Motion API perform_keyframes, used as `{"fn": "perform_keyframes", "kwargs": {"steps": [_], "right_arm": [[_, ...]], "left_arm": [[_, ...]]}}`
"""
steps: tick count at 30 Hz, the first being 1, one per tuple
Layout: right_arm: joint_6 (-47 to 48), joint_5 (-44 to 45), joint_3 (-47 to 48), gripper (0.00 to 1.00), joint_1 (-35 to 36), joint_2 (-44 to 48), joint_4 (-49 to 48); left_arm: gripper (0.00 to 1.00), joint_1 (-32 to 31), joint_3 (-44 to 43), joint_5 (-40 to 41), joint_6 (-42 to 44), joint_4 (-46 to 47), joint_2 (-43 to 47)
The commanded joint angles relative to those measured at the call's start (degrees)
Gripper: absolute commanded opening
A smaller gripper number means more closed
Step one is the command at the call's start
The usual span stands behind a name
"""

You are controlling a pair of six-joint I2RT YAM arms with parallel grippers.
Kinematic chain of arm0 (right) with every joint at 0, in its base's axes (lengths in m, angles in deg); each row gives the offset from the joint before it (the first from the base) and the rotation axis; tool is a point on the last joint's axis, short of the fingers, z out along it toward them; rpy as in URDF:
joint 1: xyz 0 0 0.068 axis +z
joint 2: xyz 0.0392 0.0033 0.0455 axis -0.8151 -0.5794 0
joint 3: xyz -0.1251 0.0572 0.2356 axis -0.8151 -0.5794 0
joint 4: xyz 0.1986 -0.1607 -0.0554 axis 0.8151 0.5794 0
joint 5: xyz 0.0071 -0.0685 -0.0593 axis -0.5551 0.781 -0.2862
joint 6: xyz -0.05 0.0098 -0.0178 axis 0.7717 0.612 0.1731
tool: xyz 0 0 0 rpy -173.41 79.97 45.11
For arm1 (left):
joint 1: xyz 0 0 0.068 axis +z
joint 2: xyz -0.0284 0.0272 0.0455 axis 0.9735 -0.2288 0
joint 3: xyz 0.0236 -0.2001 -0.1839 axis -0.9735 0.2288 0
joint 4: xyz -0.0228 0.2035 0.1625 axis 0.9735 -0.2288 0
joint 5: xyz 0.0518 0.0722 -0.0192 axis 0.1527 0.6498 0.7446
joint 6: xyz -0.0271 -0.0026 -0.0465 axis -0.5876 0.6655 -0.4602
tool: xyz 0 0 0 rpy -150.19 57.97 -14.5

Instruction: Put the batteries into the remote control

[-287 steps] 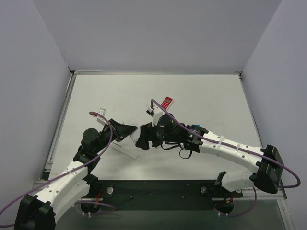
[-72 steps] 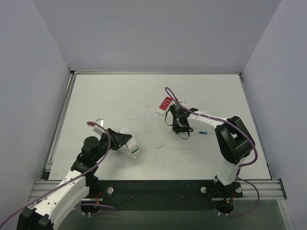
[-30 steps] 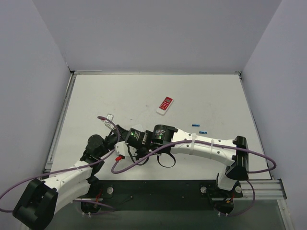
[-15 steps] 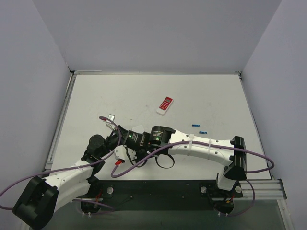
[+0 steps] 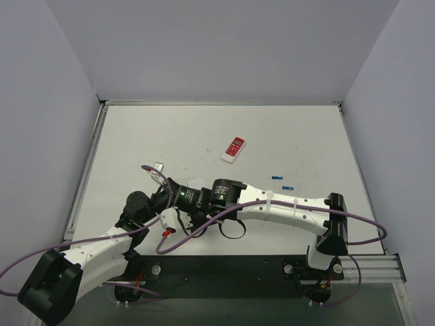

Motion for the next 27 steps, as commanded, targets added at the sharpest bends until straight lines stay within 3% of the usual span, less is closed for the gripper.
{"fn": "perform_keyframes", "kwargs": {"steps": [1,7,12,27], "right_arm": [[1.06,-0.5,1.53,0.08,0.68,-0.9,2.72],[0.71,0.82,1.44,0.13,0.68,-1.87,2.9],[0.36,1.35,1.88,0.25,0.68,-1.96,2.99],[-4.29,-0.85,4.08,0.32,0.6,3.22,-0.52]], "left_arm": [[0.0,-0.33,-1.84,0.15,-0.91,6.02,0.23],[0.0,-0.51,-1.92,0.15,-1.18,5.93,0.67],[0.0,-0.51,-1.84,0.23,-1.35,5.85,0.85],[0.0,-0.42,2.2,6.64,-2.32,5.5,1.37]]}}
